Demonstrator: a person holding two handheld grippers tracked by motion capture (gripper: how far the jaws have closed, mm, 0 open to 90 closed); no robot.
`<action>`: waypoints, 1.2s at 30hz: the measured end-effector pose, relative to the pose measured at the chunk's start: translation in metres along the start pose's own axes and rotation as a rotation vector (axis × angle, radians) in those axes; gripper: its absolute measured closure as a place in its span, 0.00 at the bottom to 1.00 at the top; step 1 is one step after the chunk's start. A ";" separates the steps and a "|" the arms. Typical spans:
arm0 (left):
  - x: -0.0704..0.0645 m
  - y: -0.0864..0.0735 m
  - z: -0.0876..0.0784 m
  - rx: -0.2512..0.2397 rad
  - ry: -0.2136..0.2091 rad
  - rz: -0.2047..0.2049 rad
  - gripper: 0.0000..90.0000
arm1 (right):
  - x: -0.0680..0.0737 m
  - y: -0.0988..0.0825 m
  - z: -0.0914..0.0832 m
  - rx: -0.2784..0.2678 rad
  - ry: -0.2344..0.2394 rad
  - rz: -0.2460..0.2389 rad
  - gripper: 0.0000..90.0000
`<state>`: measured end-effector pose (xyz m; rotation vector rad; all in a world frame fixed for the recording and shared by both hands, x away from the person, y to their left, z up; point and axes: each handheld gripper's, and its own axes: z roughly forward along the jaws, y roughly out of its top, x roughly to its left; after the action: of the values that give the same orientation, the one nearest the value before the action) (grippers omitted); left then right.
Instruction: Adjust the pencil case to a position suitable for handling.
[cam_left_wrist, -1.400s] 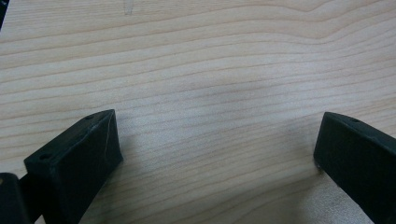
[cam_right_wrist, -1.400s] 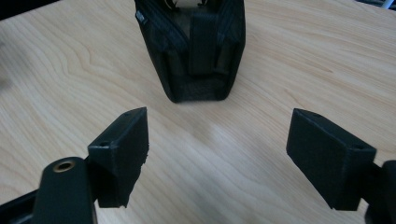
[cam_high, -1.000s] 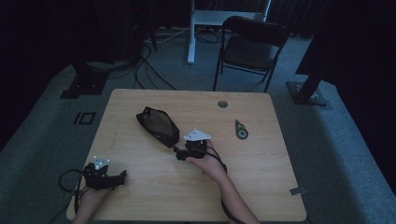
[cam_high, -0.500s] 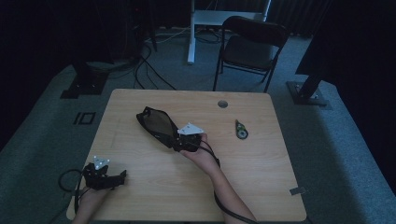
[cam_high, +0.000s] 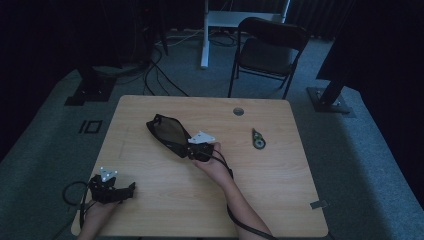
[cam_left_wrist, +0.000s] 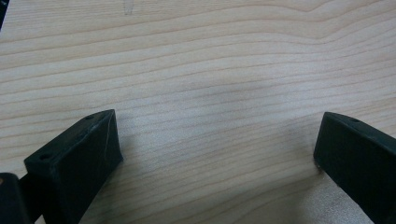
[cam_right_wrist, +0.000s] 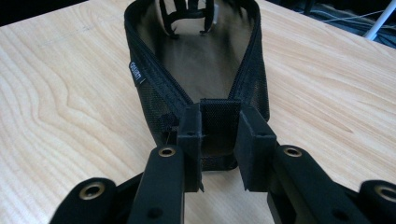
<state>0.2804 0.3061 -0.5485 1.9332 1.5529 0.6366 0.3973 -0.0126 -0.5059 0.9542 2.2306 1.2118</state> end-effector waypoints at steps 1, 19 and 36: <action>0.000 0.000 0.000 0.000 0.000 0.000 0.01 | 0.000 0.000 -0.001 -0.003 0.004 0.005 0.81; 0.000 0.000 0.000 0.000 0.000 0.000 0.01 | -0.018 -0.022 -0.030 -0.016 -0.046 0.056 0.81; 0.000 0.000 0.000 -0.001 0.000 0.000 0.01 | -0.036 -0.050 -0.075 -0.008 -0.100 0.088 0.81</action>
<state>0.2804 0.3061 -0.5486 1.9325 1.5523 0.6370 0.3548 -0.1002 -0.5075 1.0961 2.1247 1.1821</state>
